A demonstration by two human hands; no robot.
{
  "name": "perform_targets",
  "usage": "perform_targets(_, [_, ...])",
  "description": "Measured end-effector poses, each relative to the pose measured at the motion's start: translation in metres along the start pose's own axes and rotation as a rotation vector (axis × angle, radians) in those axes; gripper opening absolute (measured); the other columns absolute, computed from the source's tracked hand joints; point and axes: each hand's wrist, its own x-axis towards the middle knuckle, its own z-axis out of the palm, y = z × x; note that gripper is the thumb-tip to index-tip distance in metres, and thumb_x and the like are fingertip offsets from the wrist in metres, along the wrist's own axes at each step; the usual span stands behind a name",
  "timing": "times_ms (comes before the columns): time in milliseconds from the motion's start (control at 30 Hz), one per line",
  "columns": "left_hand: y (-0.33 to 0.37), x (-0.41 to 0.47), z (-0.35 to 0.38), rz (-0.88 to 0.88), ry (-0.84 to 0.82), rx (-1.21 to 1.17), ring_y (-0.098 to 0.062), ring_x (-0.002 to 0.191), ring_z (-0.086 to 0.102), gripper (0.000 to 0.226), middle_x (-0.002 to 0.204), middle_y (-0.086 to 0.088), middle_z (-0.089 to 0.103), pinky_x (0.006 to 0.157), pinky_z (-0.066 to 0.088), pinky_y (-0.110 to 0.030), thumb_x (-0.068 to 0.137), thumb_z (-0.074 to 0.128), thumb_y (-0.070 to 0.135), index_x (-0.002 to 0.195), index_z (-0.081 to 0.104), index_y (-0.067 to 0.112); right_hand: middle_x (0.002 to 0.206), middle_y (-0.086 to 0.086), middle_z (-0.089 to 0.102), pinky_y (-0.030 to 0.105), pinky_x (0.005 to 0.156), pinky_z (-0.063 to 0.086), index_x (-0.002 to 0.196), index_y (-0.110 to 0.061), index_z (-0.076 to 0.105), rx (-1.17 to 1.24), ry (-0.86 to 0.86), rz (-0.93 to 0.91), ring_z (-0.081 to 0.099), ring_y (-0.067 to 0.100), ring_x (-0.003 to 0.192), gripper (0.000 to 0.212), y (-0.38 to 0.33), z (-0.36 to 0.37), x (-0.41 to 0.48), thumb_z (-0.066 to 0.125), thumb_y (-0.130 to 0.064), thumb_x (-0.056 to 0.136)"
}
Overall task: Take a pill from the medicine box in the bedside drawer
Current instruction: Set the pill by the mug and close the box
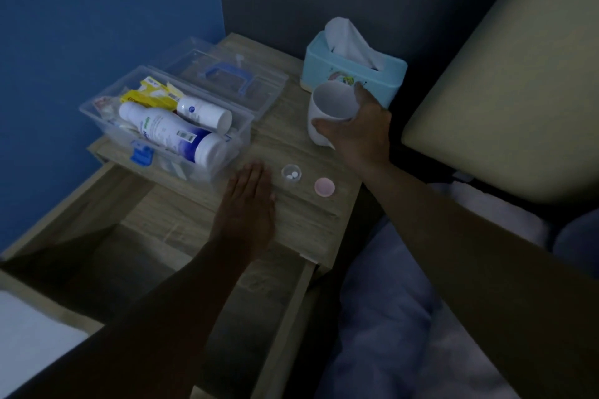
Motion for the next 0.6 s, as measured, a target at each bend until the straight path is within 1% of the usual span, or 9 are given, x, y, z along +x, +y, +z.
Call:
perform_targets(33, [0.0,0.0,0.0,-0.002,-0.001,0.0,-0.023,0.152,0.013,0.055,0.163,-0.015,0.019,0.123,0.014,-0.042,0.104,0.028,0.031,0.153,0.024,0.006,0.109,-0.011,0.055,0.024,0.088,0.047,0.129,-0.014,0.056,0.011,-0.008,-0.01,0.05,0.004,0.102,0.079,-0.002,0.0,-0.004,0.086,-0.039,0.06])
perform_targets(100, [0.0,0.001,0.0,-0.004,-0.001,0.002,-0.023,0.152,0.013,0.056,0.163,-0.014,0.019,0.123,0.015,-0.042,0.103,0.027,0.032,0.153,0.023,0.007,0.111,-0.008,0.059,0.024,0.088,0.049,0.128,-0.015,0.057,0.016,-0.032,-0.021,0.051,0.003,0.102,0.078,-0.005,-0.001,-0.012,0.087,-0.038,0.059])
perform_targets(167, [0.0,0.001,0.0,-0.011,-0.01,-0.007,-0.023,0.152,0.012,0.056,0.163,-0.014,0.018,0.123,0.014,-0.043,0.103,0.027,0.032,0.154,0.022,0.008,0.116,-0.005,0.059,0.023,0.086,0.046,0.132,-0.014,0.054,0.006,-0.039,-0.023,0.049,0.003,0.103,0.082,-0.007,-0.002,-0.017,0.087,-0.037,0.06])
perform_targets(300, [0.001,0.0,-0.001,-0.015,-0.015,-0.011,-0.023,0.152,0.012,0.056,0.163,-0.013,0.018,0.123,0.014,-0.043,0.103,0.028,0.032,0.154,0.022,0.008,0.113,-0.005,0.057,0.022,0.082,0.042,0.129,-0.011,0.056,-0.017,-0.049,-0.035,0.047,0.003,0.1,0.08,-0.007,-0.004,-0.024,0.087,-0.036,0.06])
perform_targets(400, [0.001,0.0,-0.002,-0.019,-0.025,0.0,-0.022,0.153,0.01,0.056,0.164,-0.012,0.016,0.123,0.013,-0.042,0.104,0.026,0.033,0.154,0.02,0.009,0.108,-0.008,0.056,0.024,0.082,0.046,0.124,-0.013,0.058,-0.034,-0.064,-0.035,0.05,0.005,0.099,0.075,-0.004,-0.004,-0.027,0.087,-0.037,0.059])
perform_targets(533, [0.002,0.001,-0.002,-0.019,-0.03,0.001,-0.022,0.153,0.01,0.057,0.164,-0.013,0.015,0.123,0.013,-0.041,0.104,0.025,0.032,0.154,0.019,0.008,0.119,0.001,0.063,0.022,0.084,0.043,0.132,-0.012,0.056,-0.038,-0.075,-0.019,0.058,0.013,0.108,0.084,-0.003,-0.002,-0.03,0.087,-0.038,0.059])
perform_targets(600, [0.002,0.0,-0.003,-0.017,-0.033,-0.006,-0.023,0.153,0.01,0.056,0.164,-0.013,0.016,0.123,0.012,-0.042,0.104,0.026,0.032,0.154,0.02,0.007,0.12,0.002,0.063,0.022,0.084,0.041,0.133,-0.011,0.055,-0.029,-0.06,-0.014,0.057,0.013,0.107,0.085,-0.002,-0.001,-0.03,0.087,-0.038,0.06])
